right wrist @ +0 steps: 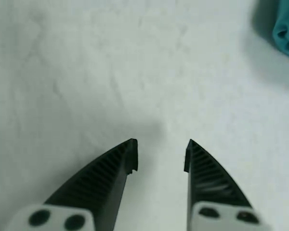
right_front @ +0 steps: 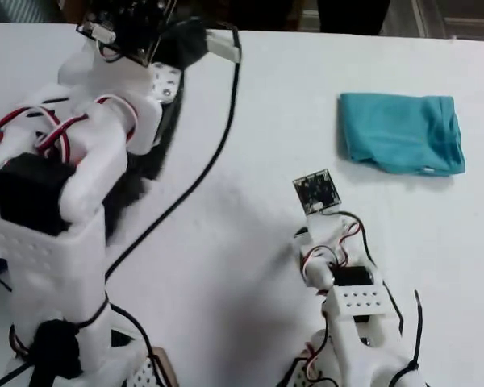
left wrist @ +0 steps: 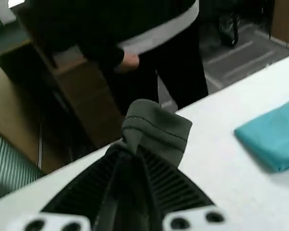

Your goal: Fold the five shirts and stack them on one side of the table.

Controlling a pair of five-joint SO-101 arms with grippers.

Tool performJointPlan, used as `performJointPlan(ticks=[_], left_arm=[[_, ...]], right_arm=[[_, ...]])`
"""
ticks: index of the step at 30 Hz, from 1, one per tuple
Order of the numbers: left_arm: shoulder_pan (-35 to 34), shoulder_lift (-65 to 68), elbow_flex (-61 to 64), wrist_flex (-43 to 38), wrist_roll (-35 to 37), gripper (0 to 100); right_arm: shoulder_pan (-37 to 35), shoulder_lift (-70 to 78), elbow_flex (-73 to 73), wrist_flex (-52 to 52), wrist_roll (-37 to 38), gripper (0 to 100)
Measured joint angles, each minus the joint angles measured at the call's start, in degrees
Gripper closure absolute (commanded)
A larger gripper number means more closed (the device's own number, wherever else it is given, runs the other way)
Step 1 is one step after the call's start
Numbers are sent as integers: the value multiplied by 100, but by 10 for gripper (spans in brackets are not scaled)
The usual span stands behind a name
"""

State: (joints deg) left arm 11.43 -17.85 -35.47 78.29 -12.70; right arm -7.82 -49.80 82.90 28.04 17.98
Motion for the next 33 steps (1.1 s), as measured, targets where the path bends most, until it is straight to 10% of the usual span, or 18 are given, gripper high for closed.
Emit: performJointPlan(ticks=[15, 33], left_arm=[[703, -9, -554, -1424, 9, 974], [-3648, 0, 4853, -519, -9, 974]], right_arm=[[0, 0, 26, -141, 0, 837], [0, 0, 26, -141, 0, 837]])
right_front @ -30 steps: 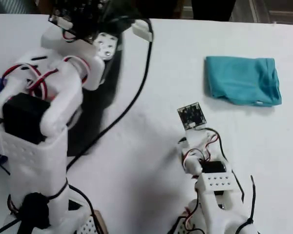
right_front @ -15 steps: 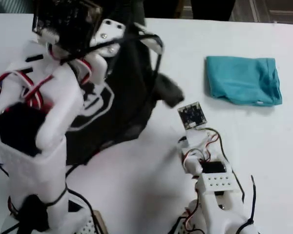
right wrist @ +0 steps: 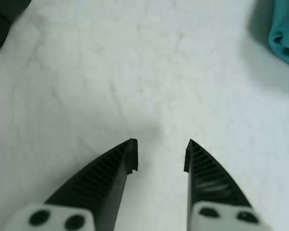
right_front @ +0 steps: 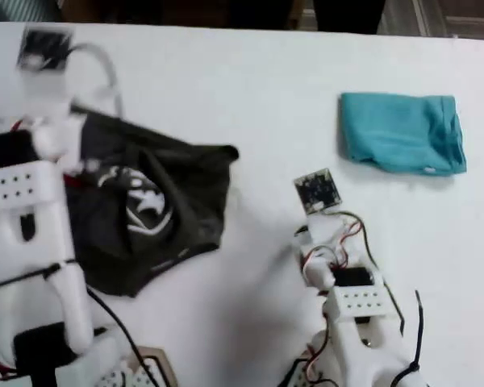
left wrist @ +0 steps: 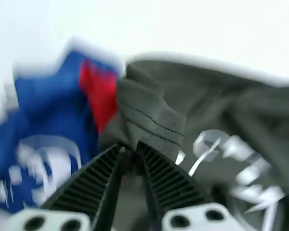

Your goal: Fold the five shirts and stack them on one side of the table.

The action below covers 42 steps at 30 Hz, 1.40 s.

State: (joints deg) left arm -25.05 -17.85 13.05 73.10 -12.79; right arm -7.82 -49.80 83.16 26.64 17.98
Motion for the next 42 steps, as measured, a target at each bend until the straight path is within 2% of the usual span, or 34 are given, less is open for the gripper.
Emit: performJointPlan(ticks=[2, 5, 10, 13, 16, 20, 24, 29, 33, 36, 42], left_arm=[[-396, 0, 589, 35, -44, 974], [-897, 0, 1319, 35, -527, 974], [-1354, 0, 1969, 35, -1310, 973], [-1547, 0, 1987, 35, -1530, 966], [-1609, 0, 1987, 35, -1732, 884], [-1618, 0, 1960, 35, -1793, 753], [-1626, 0, 1354, 35, -1793, 767], [-1600, 0, 185, 44, -1609, 770], [-1257, 0, -440, 202, -1398, 770], [-879, 0, -448, 246, -1336, 770], [-422, 0, 431, 229, -1319, 768]], right_arm=[[0, 0, 0, 0, 0, 837], [0, 0, 0, 0, 0, 836], [0, 9, -97, 88, 0, 836], [9, 299, -747, 545, 0, 836], [-35, 985, -1732, 1169, 0, 836], [-352, 1925, -2778, 1741, 0, 836], [-633, 2532, -3051, 1785, 0, 837], [-615, 2708, -3051, 1776, 0, 838], [-510, 2716, -3051, 1793, 9, 838], [-519, 2716, -3059, 1908, 9, 839], [-510, 2716, -3059, 2040, 9, 839]])
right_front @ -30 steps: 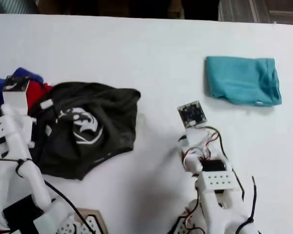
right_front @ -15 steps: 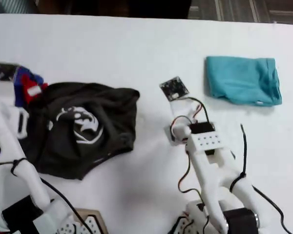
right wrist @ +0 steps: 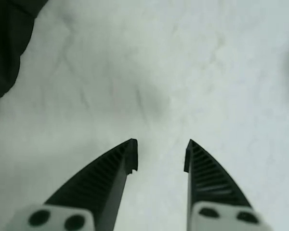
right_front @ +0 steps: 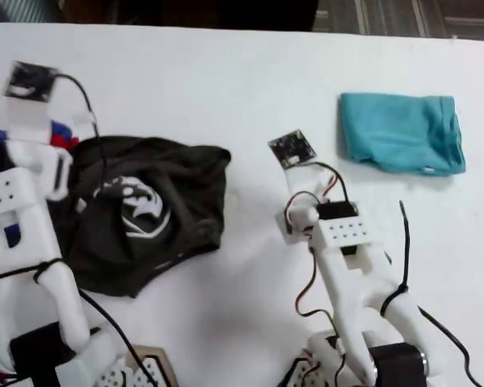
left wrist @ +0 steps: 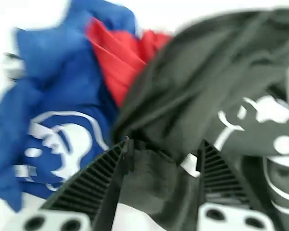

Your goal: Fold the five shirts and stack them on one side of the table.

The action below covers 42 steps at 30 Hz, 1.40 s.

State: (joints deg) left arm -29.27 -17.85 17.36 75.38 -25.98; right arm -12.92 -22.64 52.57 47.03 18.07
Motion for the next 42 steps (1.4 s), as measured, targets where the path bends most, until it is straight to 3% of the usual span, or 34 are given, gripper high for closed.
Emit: performJointPlan(ticks=[3, 13, 17, 20, 24, 29, 32, 36, 42], left_arm=[[-35, 0, 484, -281, -26, 768], [-642, 0, 1644, -1521, -1284, 778], [-756, 0, 1670, -1653, -1380, 991], [-756, 0, 1653, -1644, -1380, 973], [-756, 0, 1240, -1345, -1204, 975], [-756, 0, 220, -404, -703, 974], [-756, 0, -536, 255, -396, 974], [-756, 0, -1486, 870, -220, 974], [-756, 0, -1916, 967, -185, 974]], right_arm=[[0, 0, 0, 0, 0, 839], [0, 0, 0, 0, 0, 839], [0, 0, 0, 0, 0, 839], [0, 0, 0, 0, 0, 839], [0, 0, 0, 0, 0, 839], [0, 35, -88, 0, -9, 835], [-176, 114, -369, 9, -44, 776], [-765, 484, -1152, 492, -44, 653], [-2031, 1653, -2523, 1327, -44, 658]])
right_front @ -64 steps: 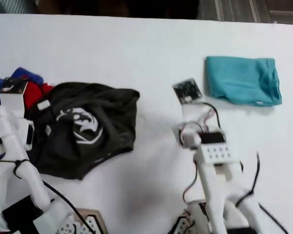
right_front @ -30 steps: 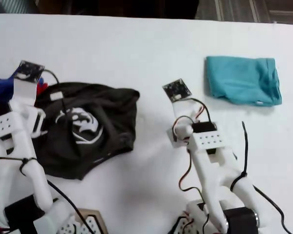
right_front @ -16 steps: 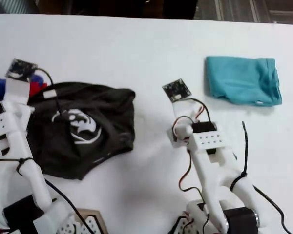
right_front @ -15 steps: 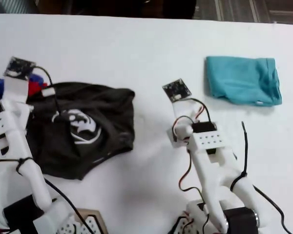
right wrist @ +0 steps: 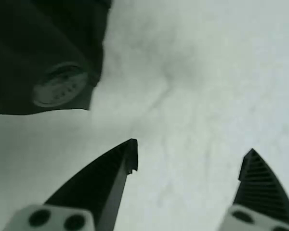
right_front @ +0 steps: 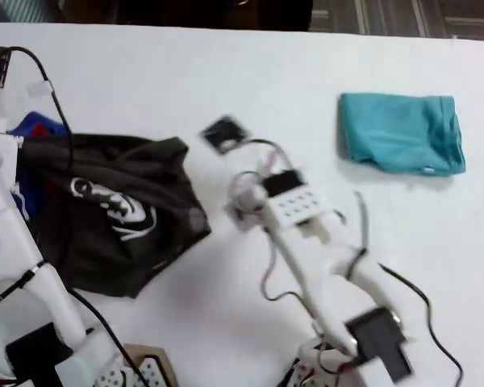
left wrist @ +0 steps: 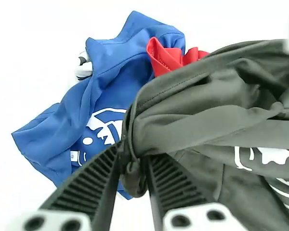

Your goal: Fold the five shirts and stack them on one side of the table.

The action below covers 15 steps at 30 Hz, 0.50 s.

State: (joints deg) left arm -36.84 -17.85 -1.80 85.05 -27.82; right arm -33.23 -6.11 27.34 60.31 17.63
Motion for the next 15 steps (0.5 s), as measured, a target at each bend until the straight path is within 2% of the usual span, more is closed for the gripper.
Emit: performJointPlan(ticks=[6, 15], left_arm=[[0, 0, 0, 0, 0, 974], [0, 0, 0, 0, 0, 974]], right_arm=[[-914, 1275, -941, 88, 0, 658], [-1213, 2655, -2040, 141, 9, 659]])
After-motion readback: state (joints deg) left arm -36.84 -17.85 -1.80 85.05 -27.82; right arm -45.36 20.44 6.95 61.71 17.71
